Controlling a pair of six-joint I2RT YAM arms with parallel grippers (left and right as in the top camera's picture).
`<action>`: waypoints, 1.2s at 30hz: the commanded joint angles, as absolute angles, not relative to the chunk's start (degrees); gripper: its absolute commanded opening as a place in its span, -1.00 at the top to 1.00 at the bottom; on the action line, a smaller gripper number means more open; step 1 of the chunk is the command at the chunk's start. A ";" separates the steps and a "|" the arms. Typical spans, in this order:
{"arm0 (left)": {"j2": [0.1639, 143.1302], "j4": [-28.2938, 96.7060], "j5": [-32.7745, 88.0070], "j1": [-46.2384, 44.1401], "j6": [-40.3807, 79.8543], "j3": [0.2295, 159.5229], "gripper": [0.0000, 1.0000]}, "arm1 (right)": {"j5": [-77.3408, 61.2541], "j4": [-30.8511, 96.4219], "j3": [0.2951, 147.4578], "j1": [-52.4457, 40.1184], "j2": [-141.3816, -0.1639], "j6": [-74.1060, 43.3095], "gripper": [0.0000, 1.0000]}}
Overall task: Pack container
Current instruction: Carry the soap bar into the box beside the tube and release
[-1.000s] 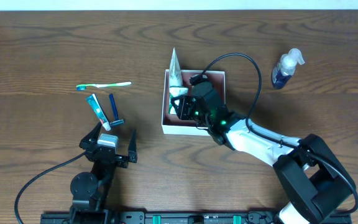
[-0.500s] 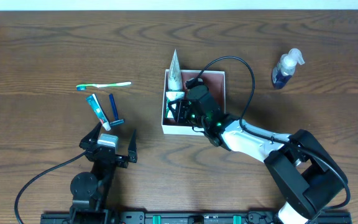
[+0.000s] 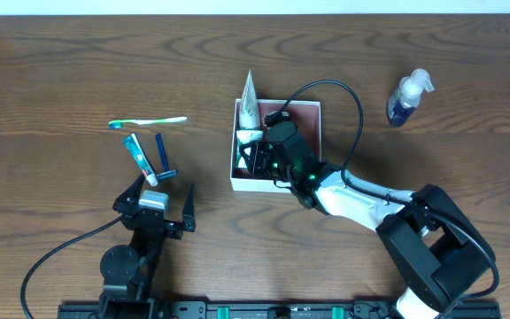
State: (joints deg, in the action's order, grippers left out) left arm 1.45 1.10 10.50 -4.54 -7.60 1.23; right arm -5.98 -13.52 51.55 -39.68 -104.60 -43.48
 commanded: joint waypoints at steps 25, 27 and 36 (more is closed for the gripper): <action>1.48 2.96 11.11 -4.25 -8.34 0.23 -0.96 | -6.02 -13.98 51.75 -40.05 -104.60 -44.12 0.05; 1.48 2.96 11.11 -4.25 -8.32 0.23 -0.96 | -6.04 -14.22 51.75 -40.05 -104.60 -44.12 0.07; 1.48 2.96 11.11 -4.25 -8.32 0.23 -0.96 | -6.94 -4.67 55.40 -36.67 -98.85 -39.51 0.05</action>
State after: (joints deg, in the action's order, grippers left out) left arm 1.45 1.10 10.48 -4.54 -7.60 1.23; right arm -6.90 -8.60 52.16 -38.98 -103.37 -42.92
